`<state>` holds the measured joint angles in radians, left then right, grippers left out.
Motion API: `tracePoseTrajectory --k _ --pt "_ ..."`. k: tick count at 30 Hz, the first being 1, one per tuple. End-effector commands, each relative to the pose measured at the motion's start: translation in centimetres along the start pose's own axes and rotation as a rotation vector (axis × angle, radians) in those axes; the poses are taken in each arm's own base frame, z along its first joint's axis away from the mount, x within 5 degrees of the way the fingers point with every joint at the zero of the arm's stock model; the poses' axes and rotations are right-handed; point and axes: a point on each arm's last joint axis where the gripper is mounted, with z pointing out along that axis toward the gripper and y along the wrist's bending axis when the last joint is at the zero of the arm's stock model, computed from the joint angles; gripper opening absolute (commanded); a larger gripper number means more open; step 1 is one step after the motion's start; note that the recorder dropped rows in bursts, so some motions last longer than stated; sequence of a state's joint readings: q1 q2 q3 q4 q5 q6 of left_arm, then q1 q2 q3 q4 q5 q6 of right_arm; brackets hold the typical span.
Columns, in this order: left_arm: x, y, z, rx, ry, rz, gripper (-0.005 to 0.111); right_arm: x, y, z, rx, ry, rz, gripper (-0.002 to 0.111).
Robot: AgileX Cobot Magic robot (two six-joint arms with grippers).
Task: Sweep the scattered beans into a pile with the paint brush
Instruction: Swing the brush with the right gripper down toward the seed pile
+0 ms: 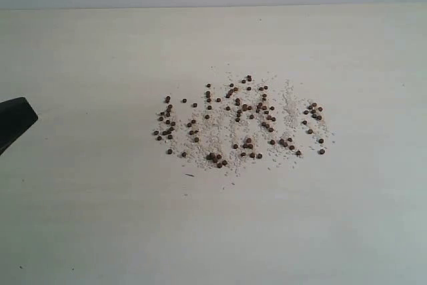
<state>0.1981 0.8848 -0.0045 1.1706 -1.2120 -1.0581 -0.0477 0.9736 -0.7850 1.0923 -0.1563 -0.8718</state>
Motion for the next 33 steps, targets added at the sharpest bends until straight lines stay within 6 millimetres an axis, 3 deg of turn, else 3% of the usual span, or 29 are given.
tracePoseTrajectory --k 1,7,13,14,18,22,26,33 --pt "0.0 -0.1 -0.1 0.005 -0.009 -0.008 0.000 -0.6 1.4 -2.8 -0.094 -0.126 -0.097 0.000" --pt "0.0 -0.1 -0.1 0.006 -0.008 -0.007 0.000 2.0 3.9 -4.4 -0.344 -0.127 -0.156 0.000" --pt "0.0 -0.1 -0.1 0.006 -0.008 -0.007 0.000 5.3 4.8 -5.2 -0.573 -0.240 0.181 0.000" --pt "0.0 -0.1 -0.1 0.006 -0.006 -0.007 0.000 6.9 4.5 -5.2 -0.604 -0.238 0.275 0.000" --pt "0.0 -0.1 -0.1 0.006 -0.006 -0.007 0.000 10.6 4.3 -4.1 -0.606 -0.184 0.317 0.000" --pt "0.0 -0.1 -0.1 0.006 -0.006 -0.007 0.000 12.8 4.1 -2.6 -0.571 -0.162 0.424 0.000" --pt "0.0 -0.1 -0.1 0.006 -0.006 -0.007 0.000 14.9 6.3 -1.0 -0.494 -0.027 0.316 0.000" --pt "0.0 -0.1 -0.1 0.006 -0.006 -0.007 0.000 16.2 13.1 -0.9 -0.474 0.001 0.267 0.000"
